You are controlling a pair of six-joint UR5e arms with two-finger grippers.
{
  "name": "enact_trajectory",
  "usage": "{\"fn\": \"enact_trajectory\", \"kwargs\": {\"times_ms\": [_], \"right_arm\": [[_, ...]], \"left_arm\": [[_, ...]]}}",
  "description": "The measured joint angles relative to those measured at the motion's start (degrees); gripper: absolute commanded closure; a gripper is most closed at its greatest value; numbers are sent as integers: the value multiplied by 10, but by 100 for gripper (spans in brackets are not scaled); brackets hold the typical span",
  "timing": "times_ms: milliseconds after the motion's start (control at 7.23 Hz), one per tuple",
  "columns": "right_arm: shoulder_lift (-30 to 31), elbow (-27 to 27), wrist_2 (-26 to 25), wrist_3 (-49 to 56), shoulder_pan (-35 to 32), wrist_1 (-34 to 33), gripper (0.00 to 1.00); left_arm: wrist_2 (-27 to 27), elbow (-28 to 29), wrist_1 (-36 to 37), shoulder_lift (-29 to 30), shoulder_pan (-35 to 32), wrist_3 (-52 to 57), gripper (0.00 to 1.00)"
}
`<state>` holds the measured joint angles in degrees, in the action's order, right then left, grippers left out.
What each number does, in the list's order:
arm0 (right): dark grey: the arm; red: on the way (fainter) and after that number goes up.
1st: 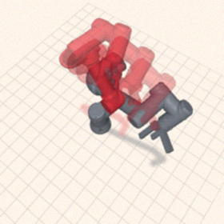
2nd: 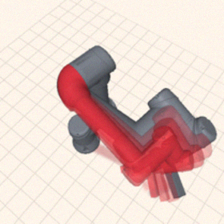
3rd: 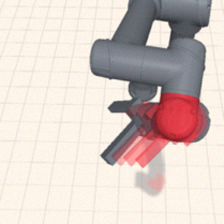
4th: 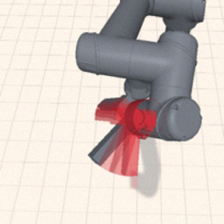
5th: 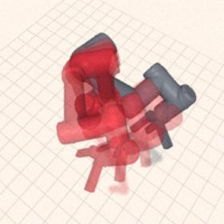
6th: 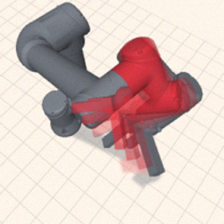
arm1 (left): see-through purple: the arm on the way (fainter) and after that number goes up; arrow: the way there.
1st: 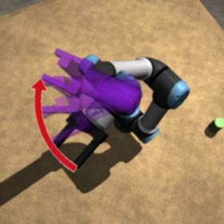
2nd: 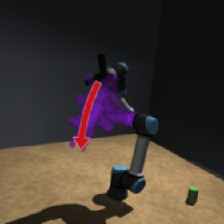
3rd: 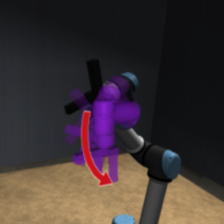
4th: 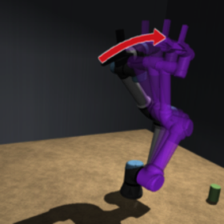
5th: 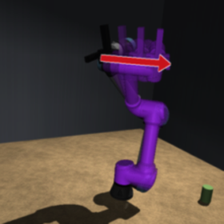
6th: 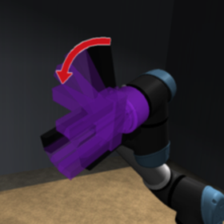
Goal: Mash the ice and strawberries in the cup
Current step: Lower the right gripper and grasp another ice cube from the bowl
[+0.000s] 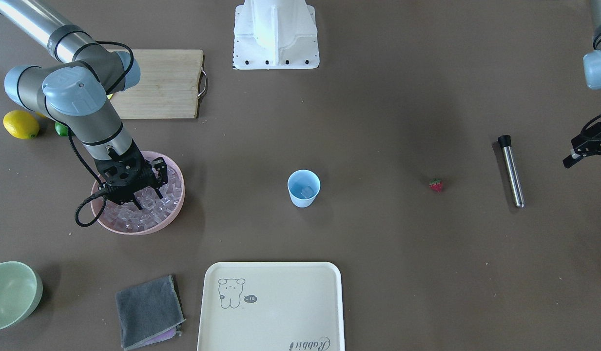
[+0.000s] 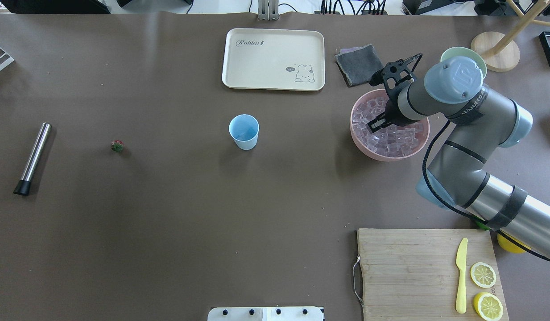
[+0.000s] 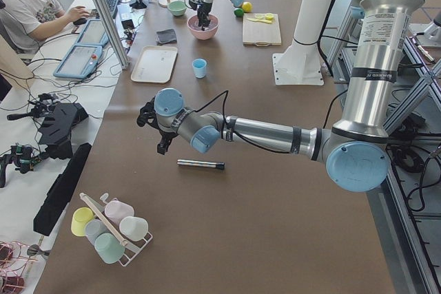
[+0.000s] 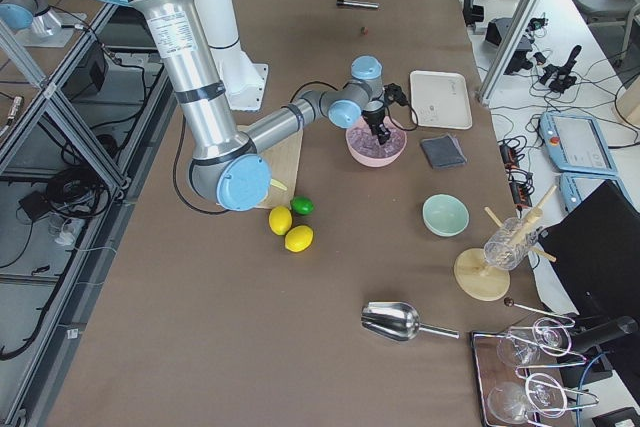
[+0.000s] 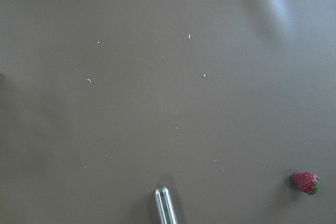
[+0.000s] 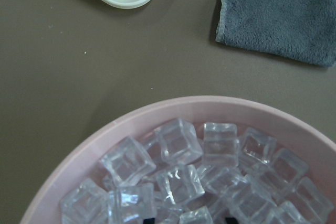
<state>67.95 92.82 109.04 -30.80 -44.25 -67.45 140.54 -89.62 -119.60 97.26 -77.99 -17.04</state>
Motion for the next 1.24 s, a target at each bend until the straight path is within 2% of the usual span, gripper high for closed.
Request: {"fn": "enact_trajectory", "kwargs": {"times_ms": [138, 415, 553, 829, 1244], "right_arm": [[-2, -2, -1, 0, 0, 0, 55], [-1, -4, -1, 0, 0, 0, 73], [0, -5, -1, 2, 0, 0, 77], [1, -4, -1, 0, 0, 0, 100], [-11, 6, 11, -33, -7, -7, 100]], "left_arm": [[0, 1, 0, 0, 0, 0, 3], [0, 1, 0, 0, 0, 0, 3], [0, 0, 0, -1, 0, 0, 3], [0, 0, 0, -1, 0, 0, 3], [0, -1, 0, -1, 0, 0, 3]]}}
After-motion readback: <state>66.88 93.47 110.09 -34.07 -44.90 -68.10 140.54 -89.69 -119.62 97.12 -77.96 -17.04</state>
